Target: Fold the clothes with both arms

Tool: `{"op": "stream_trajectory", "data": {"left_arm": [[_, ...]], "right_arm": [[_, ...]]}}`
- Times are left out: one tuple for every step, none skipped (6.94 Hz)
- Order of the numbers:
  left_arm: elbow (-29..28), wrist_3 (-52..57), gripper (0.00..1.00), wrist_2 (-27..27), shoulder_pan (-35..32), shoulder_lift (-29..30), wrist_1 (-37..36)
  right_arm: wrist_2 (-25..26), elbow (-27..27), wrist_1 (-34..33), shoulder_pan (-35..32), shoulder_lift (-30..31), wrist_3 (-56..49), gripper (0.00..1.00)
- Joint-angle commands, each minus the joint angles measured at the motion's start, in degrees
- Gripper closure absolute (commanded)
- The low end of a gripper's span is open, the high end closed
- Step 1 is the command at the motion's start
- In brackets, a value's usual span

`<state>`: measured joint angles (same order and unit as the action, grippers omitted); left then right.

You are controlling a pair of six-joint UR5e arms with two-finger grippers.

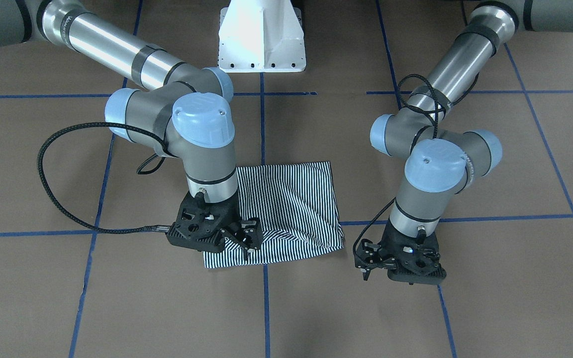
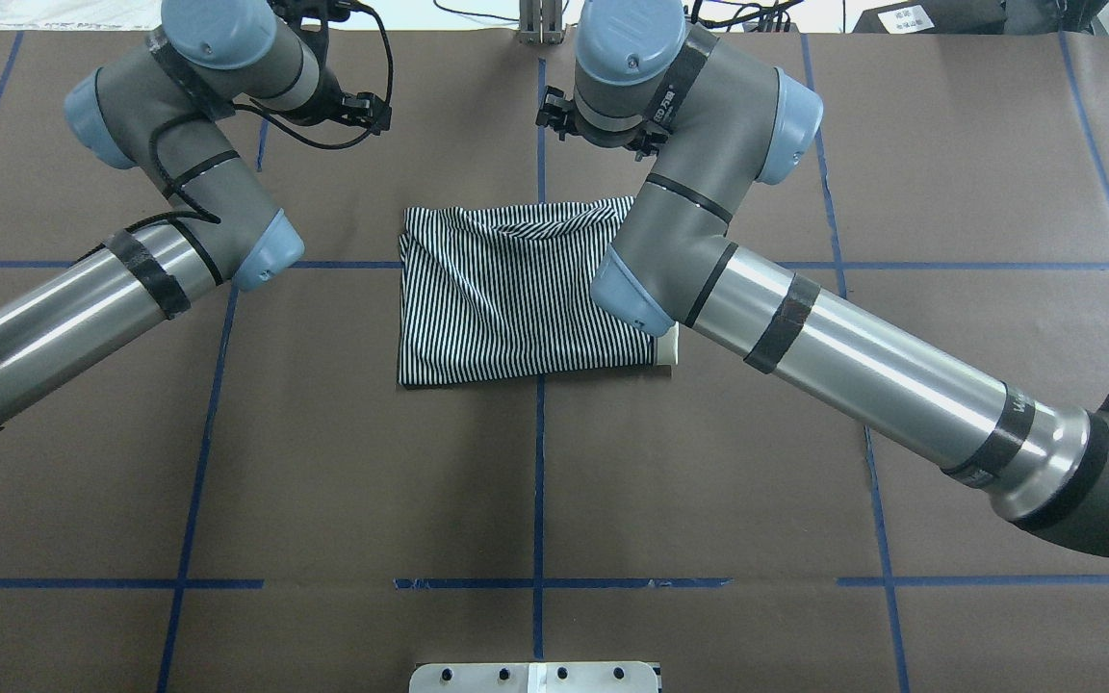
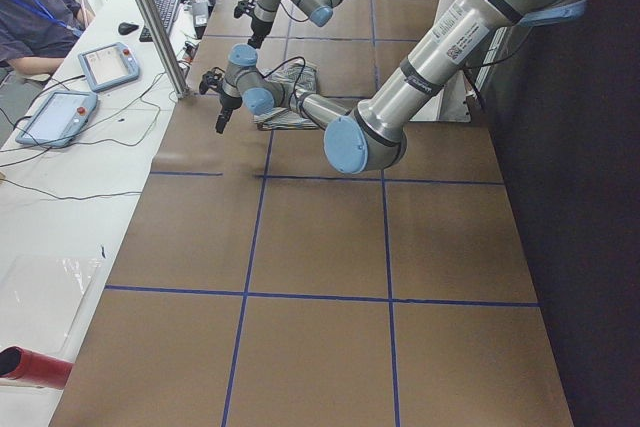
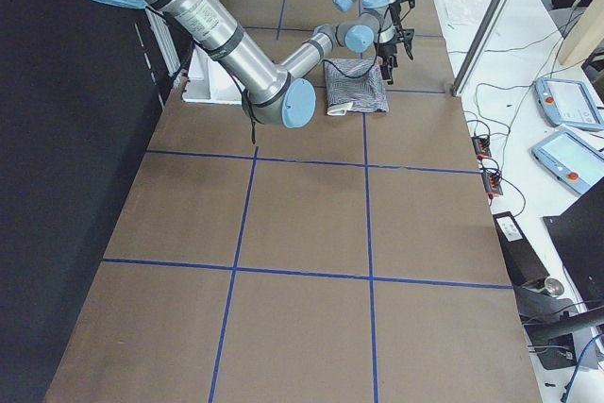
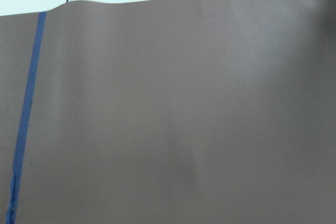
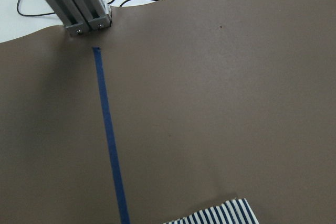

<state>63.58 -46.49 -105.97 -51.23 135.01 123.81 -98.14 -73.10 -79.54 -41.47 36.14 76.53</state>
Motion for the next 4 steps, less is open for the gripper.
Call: {"op": "stream_trajectory", "data": {"left_arm": [[1.1, 1.4, 0.0, -1.1, -0.7, -1.5, 3.9], [1.5, 1.2, 0.0, -1.1, -0.7, -2.9, 6.6], [1.6, 1.0, 0.0, -1.0, -0.7, -4.7, 10.7], [2.2, 1.1, 0.0, -0.8, -0.6, -5.2, 11.0]], "right_arm": [[-0.3, -12.4, -2.7, 3.9, 7.9, 0.4, 0.0], [-0.2, -17.4, -2.6, 5.6, 12.2, 0.5, 0.0], [0.1, -18.0, -2.2, 7.4, 13.7, 1.5, 0.0], [0.3, -17.2, 0.7, 8.5, 14.2, 1.6, 0.0]]}}
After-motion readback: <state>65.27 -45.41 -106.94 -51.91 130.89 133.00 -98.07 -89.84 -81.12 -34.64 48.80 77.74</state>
